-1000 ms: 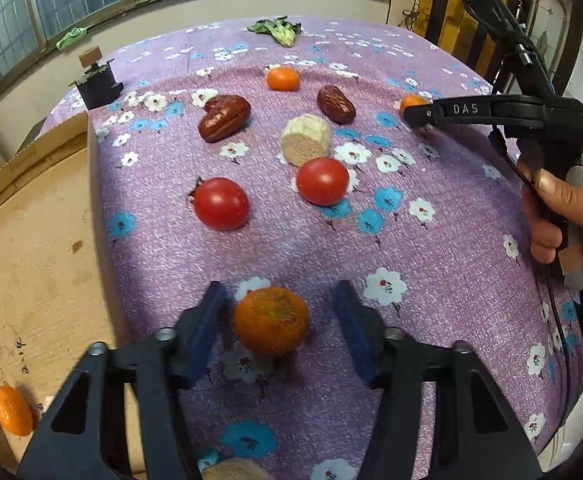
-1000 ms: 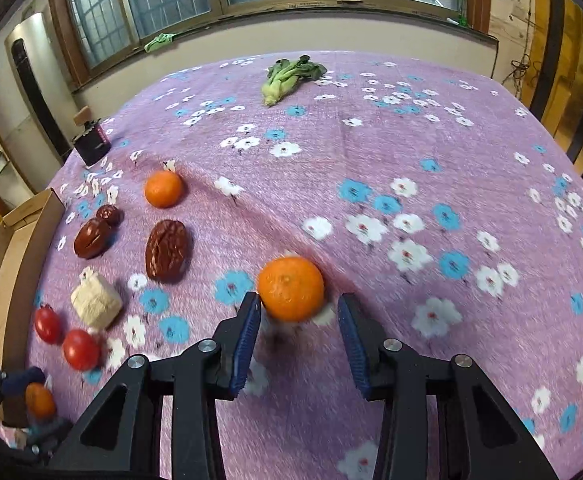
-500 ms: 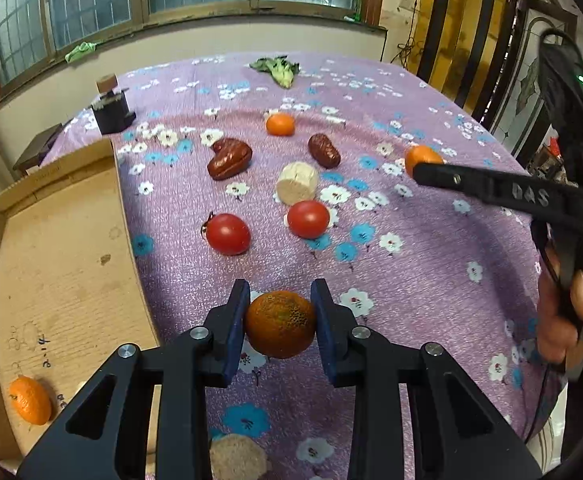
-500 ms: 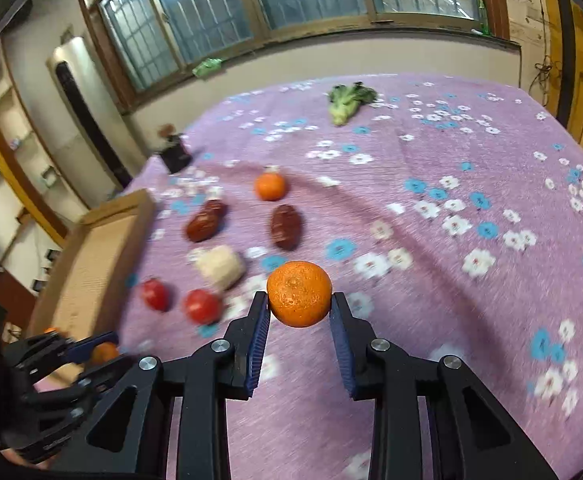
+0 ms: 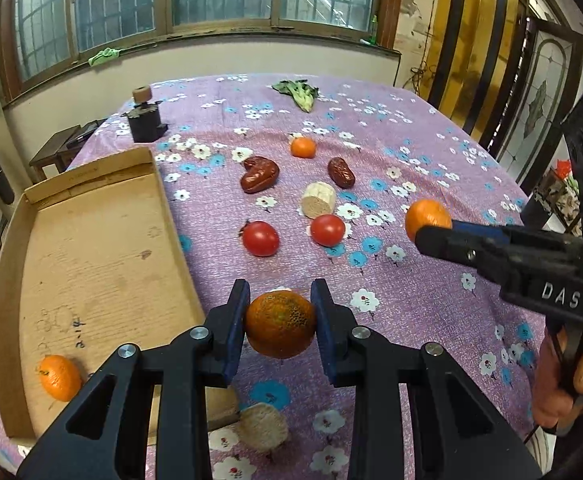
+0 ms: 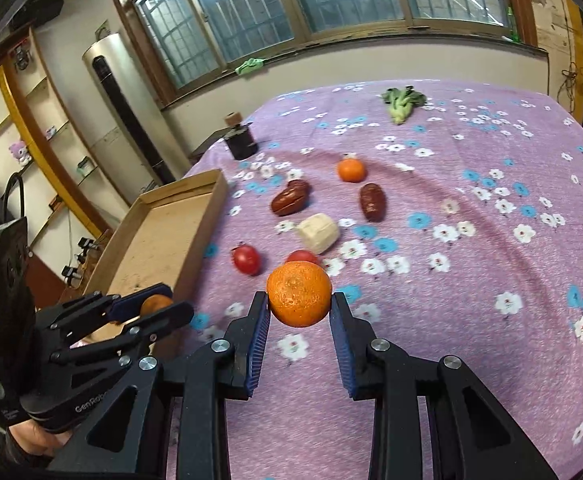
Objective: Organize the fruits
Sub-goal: 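Carry both oranges into the cardboard tray and open both grippers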
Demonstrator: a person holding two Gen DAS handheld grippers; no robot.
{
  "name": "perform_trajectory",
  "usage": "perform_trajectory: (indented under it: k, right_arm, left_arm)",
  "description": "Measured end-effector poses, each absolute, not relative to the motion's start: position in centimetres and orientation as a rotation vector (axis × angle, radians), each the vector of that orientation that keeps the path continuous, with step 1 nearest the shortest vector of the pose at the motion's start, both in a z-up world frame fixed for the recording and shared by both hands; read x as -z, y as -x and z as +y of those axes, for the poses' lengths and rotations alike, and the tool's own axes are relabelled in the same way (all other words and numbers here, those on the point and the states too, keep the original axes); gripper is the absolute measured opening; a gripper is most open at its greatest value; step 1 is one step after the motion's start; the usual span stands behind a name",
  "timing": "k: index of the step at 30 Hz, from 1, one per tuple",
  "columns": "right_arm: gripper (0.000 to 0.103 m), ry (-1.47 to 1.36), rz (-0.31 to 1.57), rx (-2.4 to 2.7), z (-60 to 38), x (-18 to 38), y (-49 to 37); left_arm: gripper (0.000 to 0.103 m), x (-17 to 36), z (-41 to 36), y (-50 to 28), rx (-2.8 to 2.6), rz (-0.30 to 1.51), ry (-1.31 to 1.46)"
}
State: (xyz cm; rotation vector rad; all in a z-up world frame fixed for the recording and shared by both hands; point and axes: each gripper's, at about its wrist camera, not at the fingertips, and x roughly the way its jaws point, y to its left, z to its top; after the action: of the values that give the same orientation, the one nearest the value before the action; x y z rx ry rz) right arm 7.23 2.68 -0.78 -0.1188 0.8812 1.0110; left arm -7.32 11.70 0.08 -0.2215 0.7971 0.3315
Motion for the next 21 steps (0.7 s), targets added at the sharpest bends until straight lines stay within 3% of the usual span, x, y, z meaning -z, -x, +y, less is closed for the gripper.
perform_trajectory:
  k: [21]
  right_arm:
    - [0.031, 0.198, 0.869, -1.077, 6.4, 0.1, -3.4]
  left_arm:
    - [0.029, -0.5, 14.8, 11.0, -0.390, 0.748, 0.289]
